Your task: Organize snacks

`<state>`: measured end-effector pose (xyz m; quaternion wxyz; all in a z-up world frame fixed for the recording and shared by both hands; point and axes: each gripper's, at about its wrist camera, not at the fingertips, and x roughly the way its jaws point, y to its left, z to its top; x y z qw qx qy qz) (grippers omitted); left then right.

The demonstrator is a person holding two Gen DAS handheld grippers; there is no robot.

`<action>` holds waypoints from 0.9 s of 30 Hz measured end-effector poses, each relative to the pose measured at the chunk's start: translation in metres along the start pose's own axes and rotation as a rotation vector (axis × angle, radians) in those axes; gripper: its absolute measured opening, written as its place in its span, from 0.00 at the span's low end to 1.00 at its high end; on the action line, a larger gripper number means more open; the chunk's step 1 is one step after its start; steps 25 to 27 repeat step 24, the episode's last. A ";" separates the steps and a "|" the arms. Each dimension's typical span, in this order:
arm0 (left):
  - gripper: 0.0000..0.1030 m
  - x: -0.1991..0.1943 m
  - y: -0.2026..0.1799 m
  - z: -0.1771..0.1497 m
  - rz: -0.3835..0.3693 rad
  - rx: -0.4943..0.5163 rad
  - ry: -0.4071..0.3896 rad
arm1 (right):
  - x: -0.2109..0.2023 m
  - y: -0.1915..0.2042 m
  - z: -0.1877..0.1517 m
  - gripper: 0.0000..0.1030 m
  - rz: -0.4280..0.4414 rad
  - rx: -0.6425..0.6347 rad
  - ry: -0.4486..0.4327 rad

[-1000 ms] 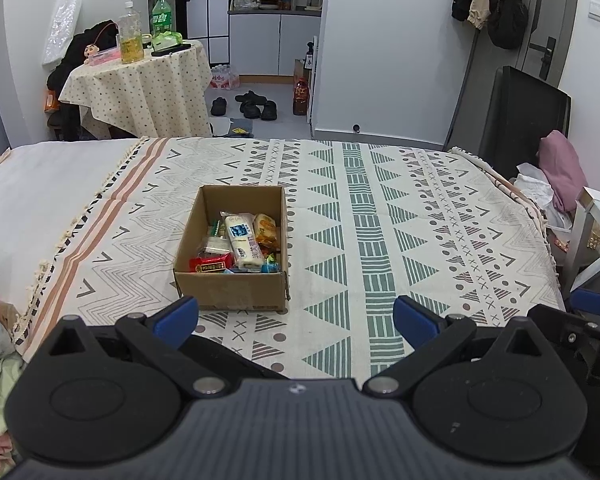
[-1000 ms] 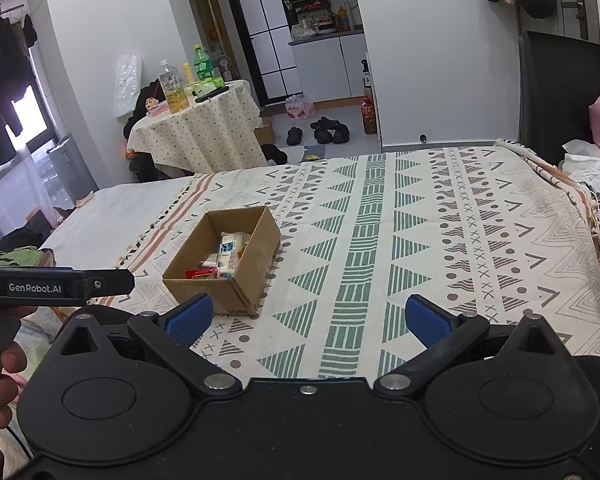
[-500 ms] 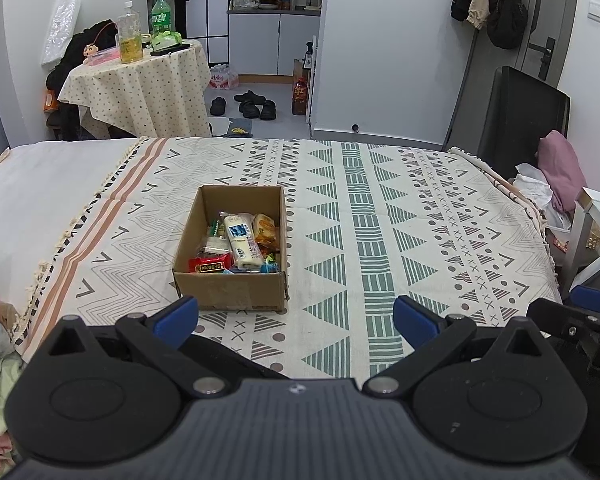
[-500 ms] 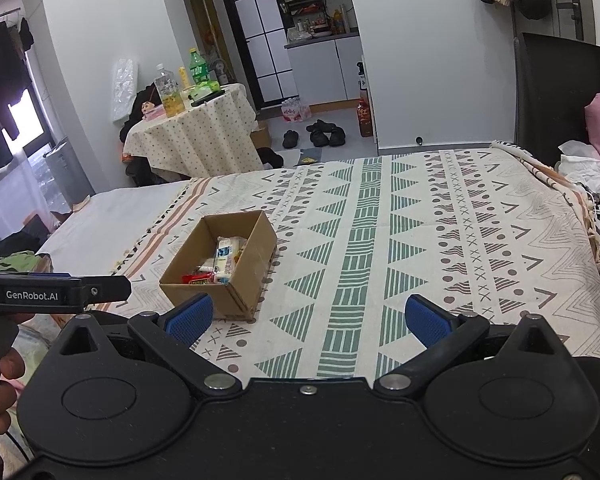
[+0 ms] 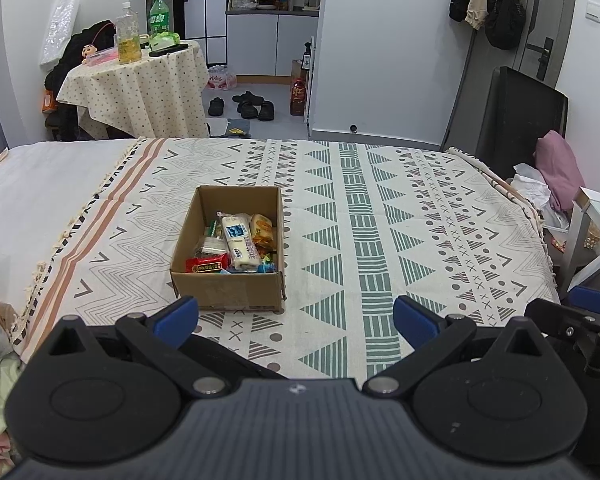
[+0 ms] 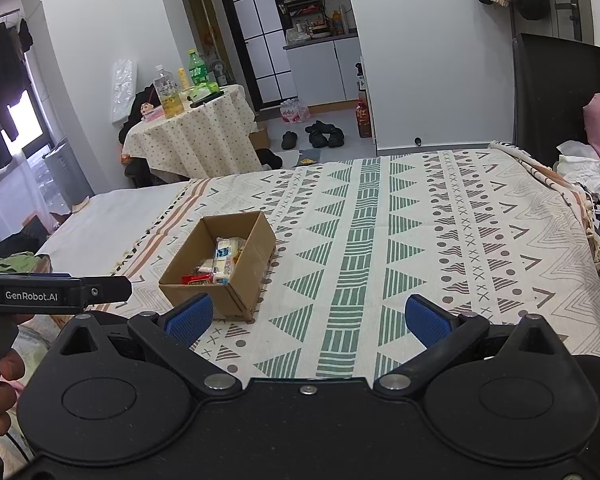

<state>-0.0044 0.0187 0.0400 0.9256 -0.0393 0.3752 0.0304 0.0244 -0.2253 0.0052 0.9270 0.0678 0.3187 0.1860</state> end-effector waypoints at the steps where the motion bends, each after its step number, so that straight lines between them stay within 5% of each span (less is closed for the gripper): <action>1: 1.00 0.000 0.000 0.000 0.001 0.001 0.000 | 0.000 0.000 0.000 1.00 0.000 0.000 -0.001; 27: 1.00 0.000 0.001 -0.003 -0.015 -0.005 -0.008 | 0.001 -0.004 -0.003 1.00 -0.010 0.009 0.005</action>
